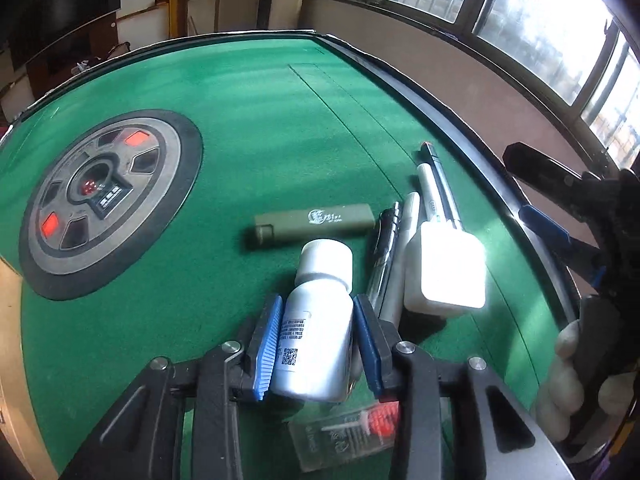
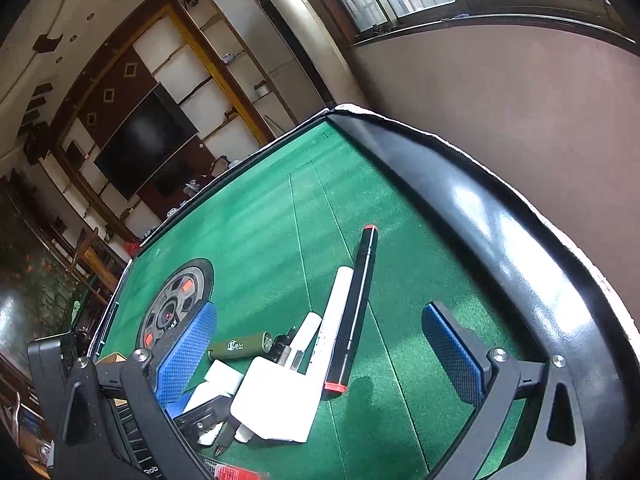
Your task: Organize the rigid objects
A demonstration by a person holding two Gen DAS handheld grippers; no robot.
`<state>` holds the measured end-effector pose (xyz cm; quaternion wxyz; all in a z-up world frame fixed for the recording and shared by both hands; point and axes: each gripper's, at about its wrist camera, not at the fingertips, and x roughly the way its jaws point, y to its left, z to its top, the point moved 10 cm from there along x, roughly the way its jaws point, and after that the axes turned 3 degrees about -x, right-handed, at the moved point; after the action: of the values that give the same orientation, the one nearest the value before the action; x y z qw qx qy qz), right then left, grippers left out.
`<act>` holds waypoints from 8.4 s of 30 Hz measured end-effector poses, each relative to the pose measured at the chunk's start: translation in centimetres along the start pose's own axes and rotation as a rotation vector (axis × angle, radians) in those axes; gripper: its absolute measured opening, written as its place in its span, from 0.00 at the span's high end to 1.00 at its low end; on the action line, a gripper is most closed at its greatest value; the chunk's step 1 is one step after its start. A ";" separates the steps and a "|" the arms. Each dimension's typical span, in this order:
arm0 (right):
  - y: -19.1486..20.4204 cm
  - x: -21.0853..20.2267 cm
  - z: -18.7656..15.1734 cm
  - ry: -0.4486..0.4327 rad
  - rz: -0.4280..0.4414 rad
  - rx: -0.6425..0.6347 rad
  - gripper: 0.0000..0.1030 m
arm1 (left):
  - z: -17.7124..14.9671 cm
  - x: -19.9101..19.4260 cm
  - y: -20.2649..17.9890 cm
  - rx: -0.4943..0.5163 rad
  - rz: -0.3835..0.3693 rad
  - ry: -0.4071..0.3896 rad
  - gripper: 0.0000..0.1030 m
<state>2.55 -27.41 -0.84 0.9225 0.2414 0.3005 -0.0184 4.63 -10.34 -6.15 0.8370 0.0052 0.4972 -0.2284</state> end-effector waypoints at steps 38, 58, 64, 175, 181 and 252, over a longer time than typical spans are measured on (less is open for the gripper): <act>5.0 3.8 -5.5 0.296 -0.241 -0.320 0.48 | -8.9 -18.7 17.3 -0.418 -0.062 -0.348 0.66; 13.7 -1.5 -5.8 0.240 0.013 -0.362 0.87 | -12.0 -24.8 28.4 -0.592 0.012 -0.454 0.70; 19.4 -2.4 -6.8 0.243 0.111 -0.434 0.87 | -11.2 -23.8 31.5 -0.568 0.123 -0.387 0.70; 4.8 1.5 0.5 -0.029 0.018 -0.193 0.36 | -3.5 -5.9 8.3 -0.329 0.150 -0.100 0.25; 5.3 0.5 0.9 -0.065 0.030 -0.213 0.36 | -2.9 -2.8 8.1 -0.212 0.244 -0.058 0.67; 17.3 -1.3 -18.0 0.528 0.297 -0.560 0.74 | -11.6 -14.7 32.0 -0.690 0.135 -0.129 0.74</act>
<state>-5.28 -4.04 -5.24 0.8365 0.0179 0.4821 0.2599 1.54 26.63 -6.78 0.8323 -0.2593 0.4899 0.0091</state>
